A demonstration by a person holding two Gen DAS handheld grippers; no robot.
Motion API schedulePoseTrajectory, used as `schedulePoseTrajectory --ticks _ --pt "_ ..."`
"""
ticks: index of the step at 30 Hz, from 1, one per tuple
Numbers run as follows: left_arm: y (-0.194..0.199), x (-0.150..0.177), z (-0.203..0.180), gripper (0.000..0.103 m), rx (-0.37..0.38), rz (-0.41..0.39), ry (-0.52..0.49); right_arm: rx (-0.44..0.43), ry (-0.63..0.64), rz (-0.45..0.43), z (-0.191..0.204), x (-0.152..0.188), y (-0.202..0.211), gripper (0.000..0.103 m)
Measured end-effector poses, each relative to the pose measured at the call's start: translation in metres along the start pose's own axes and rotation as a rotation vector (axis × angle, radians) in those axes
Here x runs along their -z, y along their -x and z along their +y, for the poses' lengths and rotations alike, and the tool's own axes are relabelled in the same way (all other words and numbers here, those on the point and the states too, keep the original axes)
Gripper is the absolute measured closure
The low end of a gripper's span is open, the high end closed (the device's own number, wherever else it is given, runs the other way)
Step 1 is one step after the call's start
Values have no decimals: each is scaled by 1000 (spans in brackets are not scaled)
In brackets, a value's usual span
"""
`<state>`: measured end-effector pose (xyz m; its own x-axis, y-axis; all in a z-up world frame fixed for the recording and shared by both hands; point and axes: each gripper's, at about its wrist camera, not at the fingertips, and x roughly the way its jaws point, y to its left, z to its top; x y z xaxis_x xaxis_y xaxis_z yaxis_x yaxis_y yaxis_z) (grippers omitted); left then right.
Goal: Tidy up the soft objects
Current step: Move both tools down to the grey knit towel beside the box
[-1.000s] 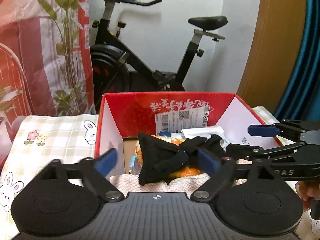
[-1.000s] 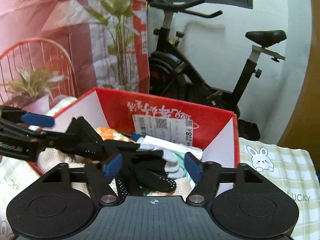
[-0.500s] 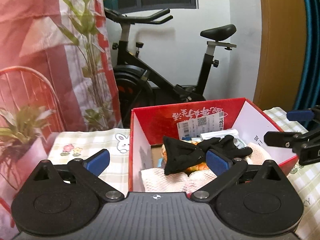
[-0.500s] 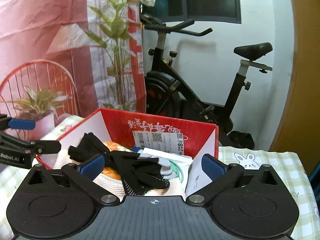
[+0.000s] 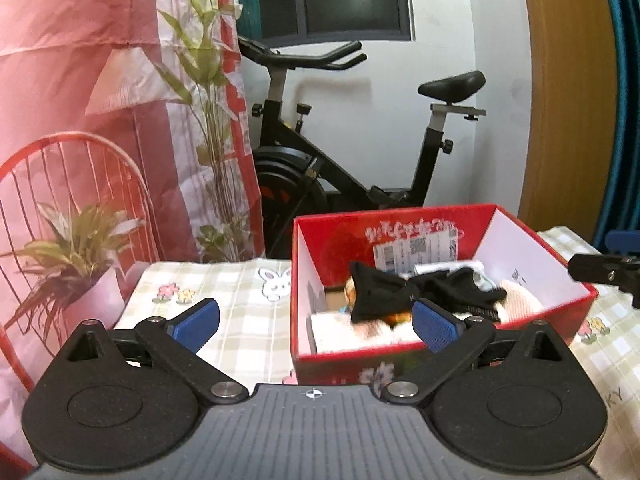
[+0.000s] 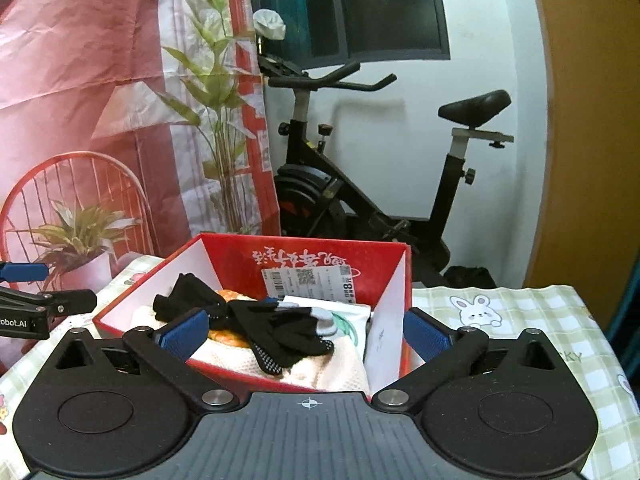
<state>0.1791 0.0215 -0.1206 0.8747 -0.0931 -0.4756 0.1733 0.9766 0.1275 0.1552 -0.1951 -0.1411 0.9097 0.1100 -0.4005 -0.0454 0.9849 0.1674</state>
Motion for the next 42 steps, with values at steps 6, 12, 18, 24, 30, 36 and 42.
schedulePoseTrajectory --ticks 6,12,18,24,30,36,42 --pt "4 23 4 0 42 44 28 -1 -5 -23 -5 19 16 0" --pt "-1 49 3 0 56 102 6 20 2 13 -11 50 16 0" --pt "-19 71 -1 0 81 193 0 29 -55 112 -18 79 -1 0" --pt "-43 90 0 0 69 260 43 79 -107 143 -21 102 -26 0" --pt "-63 102 10 0 64 301 108 109 -116 163 -19 114 -45 0" --pt "-78 110 16 0 77 333 157 159 -81 216 -19 127 -61 0" --pt "-81 118 22 0 97 334 213 159 -96 269 -22 130 -72 0"
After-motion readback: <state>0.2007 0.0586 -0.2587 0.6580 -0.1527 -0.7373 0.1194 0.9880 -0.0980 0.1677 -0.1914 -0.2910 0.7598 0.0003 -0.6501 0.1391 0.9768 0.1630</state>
